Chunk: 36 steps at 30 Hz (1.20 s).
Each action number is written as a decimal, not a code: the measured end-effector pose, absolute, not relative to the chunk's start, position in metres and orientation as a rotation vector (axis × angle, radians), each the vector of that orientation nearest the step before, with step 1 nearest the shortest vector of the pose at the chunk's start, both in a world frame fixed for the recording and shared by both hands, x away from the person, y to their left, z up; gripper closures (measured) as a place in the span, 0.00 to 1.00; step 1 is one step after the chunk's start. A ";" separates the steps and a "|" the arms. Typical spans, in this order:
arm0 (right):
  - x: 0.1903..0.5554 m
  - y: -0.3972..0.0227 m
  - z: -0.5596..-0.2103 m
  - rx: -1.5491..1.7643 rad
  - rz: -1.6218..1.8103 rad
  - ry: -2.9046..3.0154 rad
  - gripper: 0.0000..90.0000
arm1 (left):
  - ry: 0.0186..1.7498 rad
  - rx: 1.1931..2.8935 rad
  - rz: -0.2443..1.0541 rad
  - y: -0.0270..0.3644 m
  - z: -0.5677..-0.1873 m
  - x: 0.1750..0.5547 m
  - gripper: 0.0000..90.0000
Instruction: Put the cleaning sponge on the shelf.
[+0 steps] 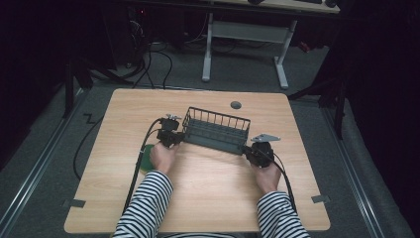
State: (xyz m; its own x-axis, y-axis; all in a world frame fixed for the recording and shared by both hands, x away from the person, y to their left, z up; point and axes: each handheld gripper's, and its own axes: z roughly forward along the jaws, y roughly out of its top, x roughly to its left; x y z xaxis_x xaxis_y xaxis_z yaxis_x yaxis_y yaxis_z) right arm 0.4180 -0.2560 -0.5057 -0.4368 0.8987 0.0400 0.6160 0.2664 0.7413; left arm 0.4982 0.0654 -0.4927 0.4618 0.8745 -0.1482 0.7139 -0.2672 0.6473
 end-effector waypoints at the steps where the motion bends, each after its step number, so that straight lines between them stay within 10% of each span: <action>1: 0.417 -0.256 -0.506 1.374 0.991 2.153 0.96 | 1.319 2.057 0.315 0.065 -0.492 0.497 0.96; 33: 0.372 -0.246 -0.504 1.270 1.010 2.259 0.95 | 1.309 2.104 0.282 0.084 -0.489 0.447 0.96; 36: 0.372 -0.249 -0.507 1.319 1.025 2.261 0.74 | 1.318 2.081 0.254 0.087 -0.487 0.445 0.88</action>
State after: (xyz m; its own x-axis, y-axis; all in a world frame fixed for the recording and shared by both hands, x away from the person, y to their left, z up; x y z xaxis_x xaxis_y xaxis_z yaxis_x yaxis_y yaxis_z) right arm 0.3722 -0.2489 -0.5069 -0.5175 0.8527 0.0717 0.6159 0.3130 0.7229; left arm 0.4452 0.0871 -0.4873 0.4747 0.8627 -0.1745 0.7359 -0.2803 0.6163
